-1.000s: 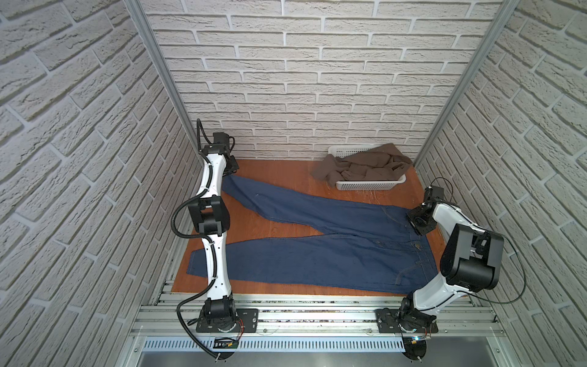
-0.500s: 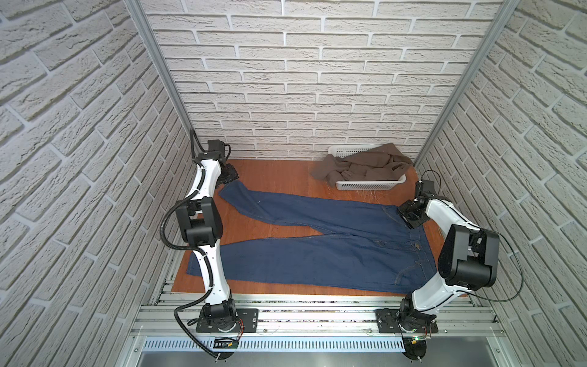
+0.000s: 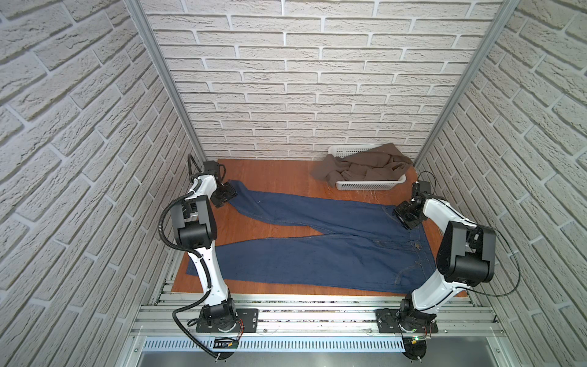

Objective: Fold and stack the trousers

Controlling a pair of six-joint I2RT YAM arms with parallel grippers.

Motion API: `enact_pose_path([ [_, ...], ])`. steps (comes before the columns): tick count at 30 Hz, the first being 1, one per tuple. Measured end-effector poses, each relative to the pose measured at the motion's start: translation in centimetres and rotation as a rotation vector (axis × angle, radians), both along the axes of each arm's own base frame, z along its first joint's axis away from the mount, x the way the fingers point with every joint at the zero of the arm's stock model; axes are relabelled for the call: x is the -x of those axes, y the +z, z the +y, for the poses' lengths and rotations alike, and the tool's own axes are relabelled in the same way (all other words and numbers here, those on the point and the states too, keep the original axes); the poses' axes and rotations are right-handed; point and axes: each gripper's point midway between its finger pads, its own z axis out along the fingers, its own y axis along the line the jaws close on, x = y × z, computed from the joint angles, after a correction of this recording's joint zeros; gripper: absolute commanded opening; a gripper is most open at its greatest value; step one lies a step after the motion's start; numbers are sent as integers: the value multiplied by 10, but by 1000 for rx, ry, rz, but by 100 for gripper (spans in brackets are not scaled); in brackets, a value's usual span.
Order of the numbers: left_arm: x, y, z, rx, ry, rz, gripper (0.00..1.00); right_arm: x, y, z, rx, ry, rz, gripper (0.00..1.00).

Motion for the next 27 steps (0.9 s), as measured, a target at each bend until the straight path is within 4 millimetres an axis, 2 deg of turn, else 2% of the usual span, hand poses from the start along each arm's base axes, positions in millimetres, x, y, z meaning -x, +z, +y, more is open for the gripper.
enact_pose_path([
  [2,4,-6,5,14,23,7,62,0,-2,1,-1,4,3,50],
  [4,-1,-6,9,25,41,-15,57,-1,-5,2,-5,8,11,50],
  [8,-12,-11,13,39,68,-53,43,-3,-10,4,-10,14,21,50],
  [10,-16,-19,13,47,77,-55,30,-3,-11,5,-10,16,22,50],
  [15,-27,-17,11,64,82,-101,0,-4,-10,5,-9,16,19,50],
  [18,-30,-13,8,69,82,-125,0,-4,-10,5,-11,17,19,50],
  [20,-20,-6,6,64,89,-135,0,-4,-10,5,-13,17,19,50],
  [23,7,27,5,28,100,-158,0,-4,-8,6,-13,20,14,50],
  [27,34,100,13,-65,123,-273,0,-5,-5,8,-10,28,4,50],
])
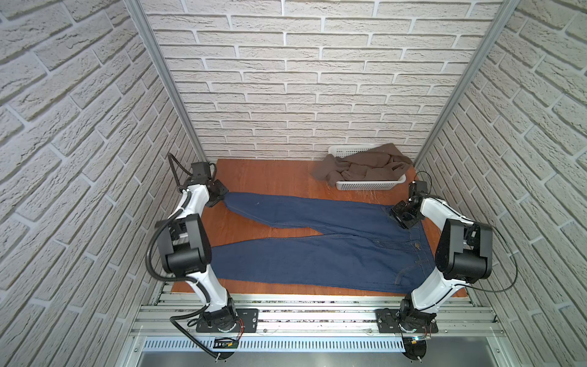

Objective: Fold and stack the trousers

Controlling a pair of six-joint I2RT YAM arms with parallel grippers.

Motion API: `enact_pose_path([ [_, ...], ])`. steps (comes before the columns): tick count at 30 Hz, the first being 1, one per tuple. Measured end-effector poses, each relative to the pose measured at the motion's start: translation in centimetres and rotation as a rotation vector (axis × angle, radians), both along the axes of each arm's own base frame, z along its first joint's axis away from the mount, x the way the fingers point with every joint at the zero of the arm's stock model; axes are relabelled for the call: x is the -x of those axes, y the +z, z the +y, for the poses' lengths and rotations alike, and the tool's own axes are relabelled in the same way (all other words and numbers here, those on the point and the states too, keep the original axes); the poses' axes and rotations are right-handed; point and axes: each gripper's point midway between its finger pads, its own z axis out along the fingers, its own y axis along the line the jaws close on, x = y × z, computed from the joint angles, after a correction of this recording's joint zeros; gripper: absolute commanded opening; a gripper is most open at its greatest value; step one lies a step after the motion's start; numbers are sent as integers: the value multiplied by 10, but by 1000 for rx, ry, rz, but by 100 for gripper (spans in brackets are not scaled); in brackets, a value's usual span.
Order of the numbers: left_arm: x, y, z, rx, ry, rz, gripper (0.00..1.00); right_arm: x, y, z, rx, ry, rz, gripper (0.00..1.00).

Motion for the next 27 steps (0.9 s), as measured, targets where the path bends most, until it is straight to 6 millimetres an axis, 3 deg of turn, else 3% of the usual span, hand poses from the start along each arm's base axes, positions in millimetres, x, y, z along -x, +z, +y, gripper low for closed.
enact_pose_path([
  [3,16,45,7,-75,20,-70,0,0,1,1,1,3,-1,50],
  [5,22,52,11,-107,28,-68,0,0,0,1,0,3,0,50],
  [12,12,-9,-1,-155,-46,150,0,1,-1,2,-3,8,1,50],
  [16,-8,-24,-36,-220,-166,213,0,0,-1,2,-2,13,-1,50],
  [21,-25,-6,-90,-321,-335,186,0,0,-1,3,-5,18,-2,50],
  [24,-25,-1,-125,-352,-447,172,0,0,-1,4,-7,19,-2,50],
  [26,-19,-6,-148,-356,-526,182,22,0,-1,4,-7,20,-2,50],
  [27,-14,-10,-160,-349,-567,192,38,0,-1,4,-8,20,-3,50],
])
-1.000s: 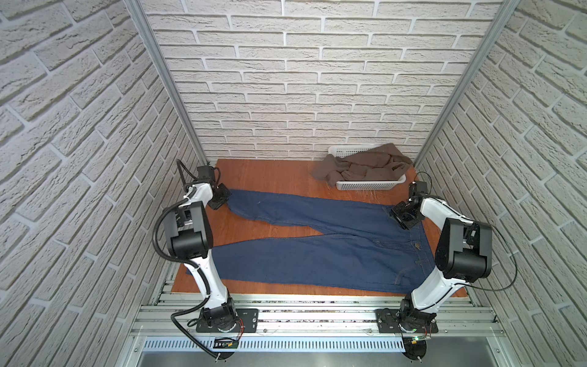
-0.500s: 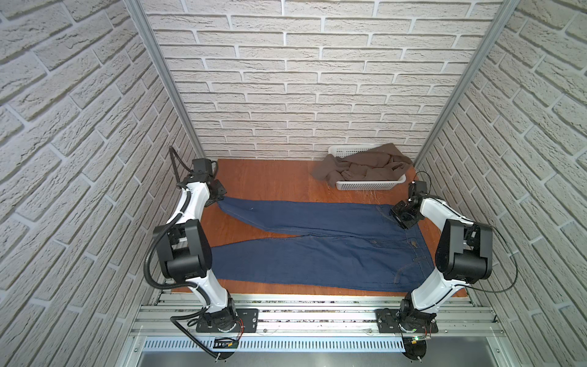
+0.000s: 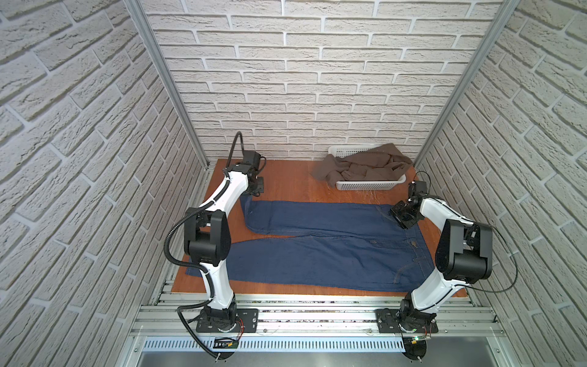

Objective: Fold and stack the trousers

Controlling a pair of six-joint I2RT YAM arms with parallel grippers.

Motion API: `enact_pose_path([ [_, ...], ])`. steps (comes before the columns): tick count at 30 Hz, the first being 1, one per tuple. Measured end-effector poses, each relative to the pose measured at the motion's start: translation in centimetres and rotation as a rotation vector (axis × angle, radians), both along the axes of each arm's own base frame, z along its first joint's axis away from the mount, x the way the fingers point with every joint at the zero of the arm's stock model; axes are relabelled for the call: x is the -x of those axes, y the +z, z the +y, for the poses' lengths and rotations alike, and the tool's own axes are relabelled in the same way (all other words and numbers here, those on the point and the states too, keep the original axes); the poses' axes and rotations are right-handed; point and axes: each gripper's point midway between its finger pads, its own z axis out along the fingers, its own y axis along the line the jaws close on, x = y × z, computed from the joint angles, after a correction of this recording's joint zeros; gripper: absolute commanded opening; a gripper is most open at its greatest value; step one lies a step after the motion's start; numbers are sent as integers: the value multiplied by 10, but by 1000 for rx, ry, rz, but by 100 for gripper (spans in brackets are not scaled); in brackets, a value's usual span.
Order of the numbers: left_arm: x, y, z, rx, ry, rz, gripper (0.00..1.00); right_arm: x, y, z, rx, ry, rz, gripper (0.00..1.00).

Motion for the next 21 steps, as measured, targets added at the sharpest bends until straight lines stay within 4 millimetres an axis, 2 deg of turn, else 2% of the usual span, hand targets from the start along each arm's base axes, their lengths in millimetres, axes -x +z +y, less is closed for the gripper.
enact_pose_path([
  [1,6,-6,-13,13,-39,22,52,0,0,0,0,0,0,50],
  [2,11,-11,-21,25,-65,42,60,0,0,0,-1,0,0,50],
  [4,26,-27,-39,52,-114,94,67,0,0,1,-2,1,-1,50],
  [7,48,-47,-46,77,-135,164,73,0,0,1,-2,5,-1,50],
  [10,56,-45,-39,96,-119,172,77,0,0,1,-1,8,-1,50],
  [13,49,-29,-37,129,-113,129,77,0,0,1,-1,8,-1,50],
  [16,36,-18,-44,176,-130,96,76,0,0,1,-1,9,-1,50],
  [18,30,-20,-51,209,-150,97,75,0,0,1,-1,9,-1,50],
  [21,29,-38,-65,248,-188,142,75,0,0,1,0,13,0,50],
])
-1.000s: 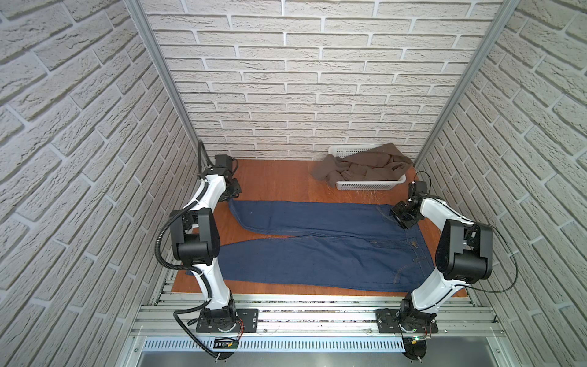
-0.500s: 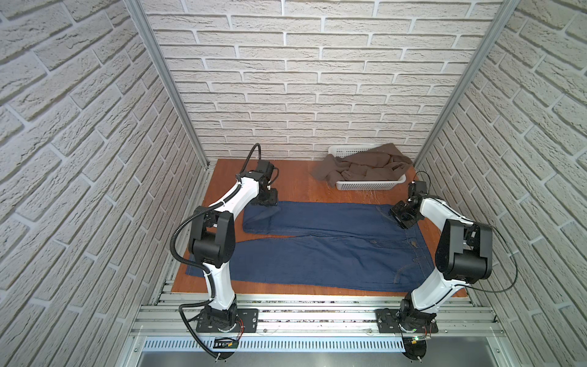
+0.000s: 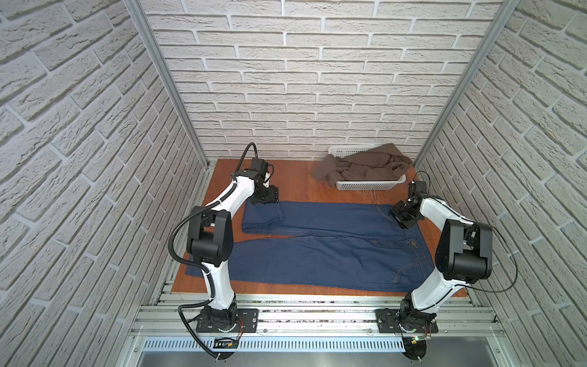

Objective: Fold and stack the trousers

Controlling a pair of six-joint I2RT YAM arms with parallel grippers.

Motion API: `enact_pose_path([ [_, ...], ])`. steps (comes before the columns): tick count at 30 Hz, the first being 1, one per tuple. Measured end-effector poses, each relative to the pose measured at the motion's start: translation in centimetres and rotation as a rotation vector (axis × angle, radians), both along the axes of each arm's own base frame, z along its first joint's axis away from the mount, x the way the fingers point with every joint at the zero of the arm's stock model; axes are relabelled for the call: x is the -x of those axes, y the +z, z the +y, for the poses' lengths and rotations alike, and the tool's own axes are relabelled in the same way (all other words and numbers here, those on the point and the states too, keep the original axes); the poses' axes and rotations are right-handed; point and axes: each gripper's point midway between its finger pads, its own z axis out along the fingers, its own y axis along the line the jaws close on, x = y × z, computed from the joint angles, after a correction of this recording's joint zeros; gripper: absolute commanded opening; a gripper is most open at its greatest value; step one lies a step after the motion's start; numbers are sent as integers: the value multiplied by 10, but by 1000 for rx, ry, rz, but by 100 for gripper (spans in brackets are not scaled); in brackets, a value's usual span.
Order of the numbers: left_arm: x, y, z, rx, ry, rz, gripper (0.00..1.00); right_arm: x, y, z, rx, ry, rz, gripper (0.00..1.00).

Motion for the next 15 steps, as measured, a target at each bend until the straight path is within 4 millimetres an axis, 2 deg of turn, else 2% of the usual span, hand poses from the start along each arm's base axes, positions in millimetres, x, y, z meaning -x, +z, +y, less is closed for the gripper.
enact_pose_path([
  [4,11,-23,-17,27,-54,68,78,0,0,0,1,3,0,50],
  [9,26,-31,-33,41,-112,102,80,0,0,0,1,3,0,50],
  [15,40,-46,-52,16,-178,136,75,0,0,1,-2,6,-1,50],
])
